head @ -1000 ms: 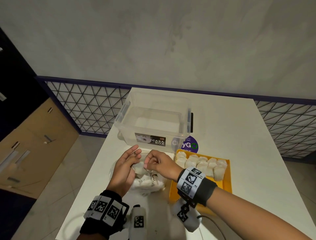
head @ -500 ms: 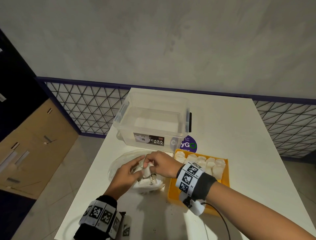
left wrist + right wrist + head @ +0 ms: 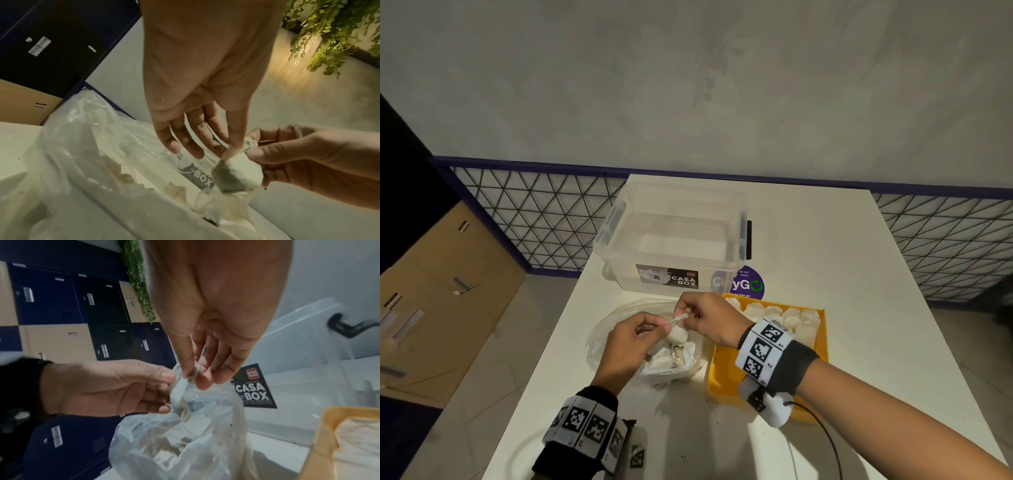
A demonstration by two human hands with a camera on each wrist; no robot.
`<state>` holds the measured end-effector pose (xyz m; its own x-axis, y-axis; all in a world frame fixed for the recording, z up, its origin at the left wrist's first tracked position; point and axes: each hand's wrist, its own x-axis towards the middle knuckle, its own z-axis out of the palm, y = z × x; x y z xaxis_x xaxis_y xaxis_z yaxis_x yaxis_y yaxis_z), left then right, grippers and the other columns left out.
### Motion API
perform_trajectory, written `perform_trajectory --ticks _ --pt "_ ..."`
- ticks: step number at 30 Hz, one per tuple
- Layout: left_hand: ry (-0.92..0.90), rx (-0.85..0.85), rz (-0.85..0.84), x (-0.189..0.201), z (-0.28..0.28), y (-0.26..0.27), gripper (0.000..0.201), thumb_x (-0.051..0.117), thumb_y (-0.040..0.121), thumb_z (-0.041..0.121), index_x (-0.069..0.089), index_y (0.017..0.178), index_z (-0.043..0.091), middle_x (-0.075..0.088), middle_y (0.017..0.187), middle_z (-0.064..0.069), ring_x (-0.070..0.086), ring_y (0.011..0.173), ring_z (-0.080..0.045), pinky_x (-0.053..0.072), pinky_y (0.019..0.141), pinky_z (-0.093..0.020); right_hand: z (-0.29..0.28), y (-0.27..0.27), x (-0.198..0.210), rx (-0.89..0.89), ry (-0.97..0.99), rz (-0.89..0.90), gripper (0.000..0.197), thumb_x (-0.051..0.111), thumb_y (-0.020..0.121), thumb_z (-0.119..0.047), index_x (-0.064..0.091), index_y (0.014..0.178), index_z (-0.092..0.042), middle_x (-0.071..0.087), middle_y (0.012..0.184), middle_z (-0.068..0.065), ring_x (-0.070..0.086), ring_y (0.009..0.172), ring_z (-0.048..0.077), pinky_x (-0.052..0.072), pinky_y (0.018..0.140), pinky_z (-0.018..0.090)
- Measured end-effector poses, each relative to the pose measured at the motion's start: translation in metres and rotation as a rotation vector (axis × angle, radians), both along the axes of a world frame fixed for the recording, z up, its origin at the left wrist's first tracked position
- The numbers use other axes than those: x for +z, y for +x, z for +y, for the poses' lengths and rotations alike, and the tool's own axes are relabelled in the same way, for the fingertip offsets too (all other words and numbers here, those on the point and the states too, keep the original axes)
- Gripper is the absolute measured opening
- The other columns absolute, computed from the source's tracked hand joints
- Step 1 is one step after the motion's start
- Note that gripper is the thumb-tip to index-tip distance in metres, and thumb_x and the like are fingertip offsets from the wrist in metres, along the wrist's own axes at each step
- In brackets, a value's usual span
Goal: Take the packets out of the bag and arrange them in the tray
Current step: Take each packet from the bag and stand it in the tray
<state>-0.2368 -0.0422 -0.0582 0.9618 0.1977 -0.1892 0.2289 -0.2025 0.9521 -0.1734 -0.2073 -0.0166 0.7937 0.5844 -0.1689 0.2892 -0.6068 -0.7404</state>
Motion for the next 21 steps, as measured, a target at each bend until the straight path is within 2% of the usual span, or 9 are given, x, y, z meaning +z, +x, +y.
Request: perform_trajectory --ticks 4,6,9,12,16,21 --pt "-0.025 -0.069 -0.008 -0.001 -0.004 0.004 0.011 0.070 0.083 0.010 0.072 0.091 0.017 0.074 0.090 -0.002 0.068 0.093 -0.020 0.051 0.088 -0.031 -0.038 0.008 0.017 -0.110 -0.010 -0.050 0.017 0.060 0.086 -0.007 0.065 0.102 -0.010 0.064 0.098 0.004 0.053 0.087 0.011 0.042 0.080 0.023" --pt "-0.028 -0.085 0.012 -0.004 -0.003 0.004 0.014 0.069 0.084 0.008 0.071 0.094 0.017 0.074 0.094 -0.002 0.067 0.095 -0.019 0.051 0.090 -0.030 -0.067 0.015 0.021 -0.198 -0.079 -0.128 0.017 0.058 0.087 -0.009 0.065 0.102 -0.011 0.066 0.102 0.005 0.052 0.087 0.012 0.041 0.078 0.023" --pt "-0.020 -0.100 0.045 -0.011 0.000 0.001 0.015 0.070 0.082 0.005 0.071 0.089 0.018 0.074 0.092 -0.001 0.066 0.093 -0.017 0.050 0.084 -0.023 -0.108 0.024 0.010 -0.247 -0.335 -0.261 0.020 0.052 0.090 -0.013 0.066 0.105 -0.016 0.065 0.102 0.004 0.046 0.091 0.015 0.033 0.074 0.024" --pt "-0.027 -0.143 0.104 -0.018 0.002 -0.002 0.020 0.070 0.066 0.019 0.073 0.086 0.020 0.075 0.084 0.001 0.068 0.087 -0.014 0.052 0.081 -0.019 -0.129 0.022 -0.014 -0.185 -0.531 -0.215 0.021 0.051 0.090 -0.014 0.065 0.105 -0.020 0.065 0.101 0.005 0.051 0.099 0.022 0.035 0.075 0.027" --pt "0.003 -0.193 0.157 -0.026 -0.001 -0.003 0.028 0.067 0.061 0.025 0.072 0.088 0.021 0.072 0.081 0.004 0.066 0.081 -0.008 0.048 0.077 -0.013 -0.130 0.015 -0.042 -0.164 -0.584 -0.060 0.019 0.054 0.085 -0.012 0.061 0.101 -0.018 0.064 0.104 0.008 0.057 0.098 0.026 0.041 0.078 0.030" --pt "0.001 -0.213 0.201 -0.034 -0.003 -0.001 0.041 0.073 0.051 0.033 0.071 0.090 0.021 0.070 0.081 0.003 0.065 0.072 -0.003 0.048 0.075 -0.016 -0.122 0.018 -0.059 -0.203 -0.695 -0.176 0.023 0.055 0.087 -0.020 0.056 0.109 -0.017 0.057 0.109 0.008 0.053 0.103 0.026 0.041 0.087 0.031"
